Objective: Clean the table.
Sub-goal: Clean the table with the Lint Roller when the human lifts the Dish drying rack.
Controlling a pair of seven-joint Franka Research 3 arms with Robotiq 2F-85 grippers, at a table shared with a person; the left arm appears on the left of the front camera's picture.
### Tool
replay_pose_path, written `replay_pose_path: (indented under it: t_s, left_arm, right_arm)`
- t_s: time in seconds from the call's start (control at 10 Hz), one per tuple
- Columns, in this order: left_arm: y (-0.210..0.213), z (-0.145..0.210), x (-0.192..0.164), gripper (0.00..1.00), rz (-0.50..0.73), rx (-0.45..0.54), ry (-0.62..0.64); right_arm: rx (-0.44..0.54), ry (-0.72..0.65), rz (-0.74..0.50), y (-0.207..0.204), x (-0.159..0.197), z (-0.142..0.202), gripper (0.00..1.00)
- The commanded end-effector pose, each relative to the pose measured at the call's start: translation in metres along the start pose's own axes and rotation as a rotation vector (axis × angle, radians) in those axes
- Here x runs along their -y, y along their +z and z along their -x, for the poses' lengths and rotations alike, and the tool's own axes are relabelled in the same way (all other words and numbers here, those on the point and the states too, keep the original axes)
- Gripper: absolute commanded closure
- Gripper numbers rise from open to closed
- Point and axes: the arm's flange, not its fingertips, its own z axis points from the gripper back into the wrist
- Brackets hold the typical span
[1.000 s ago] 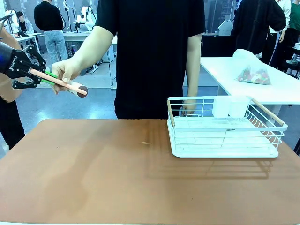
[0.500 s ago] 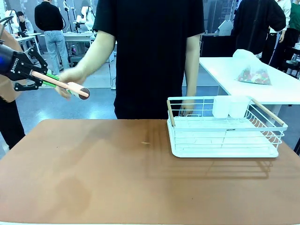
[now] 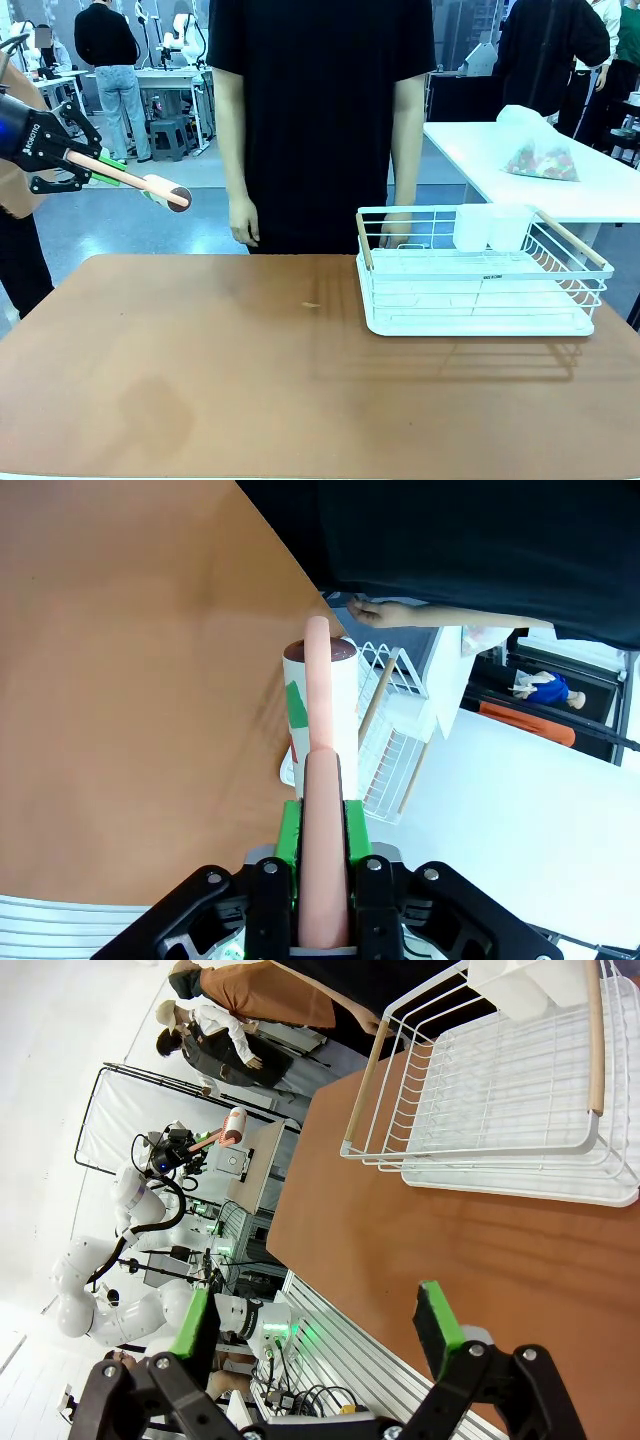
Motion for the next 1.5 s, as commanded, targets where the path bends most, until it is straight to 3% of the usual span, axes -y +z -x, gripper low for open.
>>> replay_pose_path:
  t_s: [0.0, 1.4]
  left_arm:
    - [0.0, -0.0003, 0.0022, 0.99, -0.005, 0.02, -0.007]
    - [0.0, -0.0003, 0.0022, 0.99, -0.005, 0.02, -0.007]
  right_arm:
    - [0.003, 0.016, -0.012, 0.0015, -0.0026, -0.0007, 0.0]
    - [0.003, 0.016, -0.012, 0.0015, -0.0026, -0.0007, 0.0]
